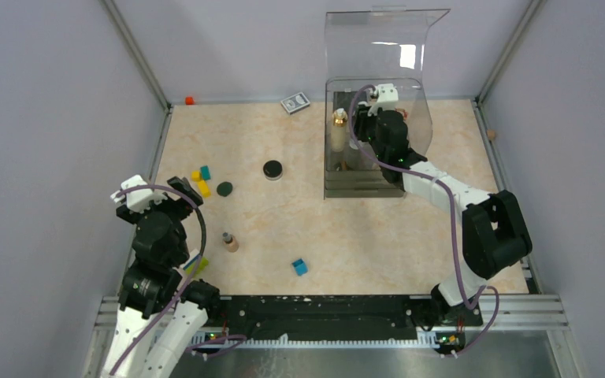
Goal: Organize the makeup
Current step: Place the makeup in the storage box.
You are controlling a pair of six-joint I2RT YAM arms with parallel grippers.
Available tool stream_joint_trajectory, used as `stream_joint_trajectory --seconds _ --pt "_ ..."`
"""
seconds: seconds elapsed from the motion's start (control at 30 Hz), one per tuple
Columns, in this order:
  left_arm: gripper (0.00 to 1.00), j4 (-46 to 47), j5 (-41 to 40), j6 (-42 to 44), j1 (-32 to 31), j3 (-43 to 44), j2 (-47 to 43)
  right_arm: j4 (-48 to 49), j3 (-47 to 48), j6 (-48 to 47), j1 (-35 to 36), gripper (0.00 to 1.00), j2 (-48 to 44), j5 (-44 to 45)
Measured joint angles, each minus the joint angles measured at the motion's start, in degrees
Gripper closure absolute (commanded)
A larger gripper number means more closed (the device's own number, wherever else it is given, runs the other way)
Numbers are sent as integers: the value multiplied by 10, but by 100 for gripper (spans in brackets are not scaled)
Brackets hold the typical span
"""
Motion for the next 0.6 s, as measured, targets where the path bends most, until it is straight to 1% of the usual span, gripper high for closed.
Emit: stream_joint_trajectory --seconds 0.23,0.6 --pt "1 0 0 0 0 0 0 -1 0 -7 0 47 0 -8" --pt "1 0 0 1 0 0 0 12 0 -11 0 44 0 -9"
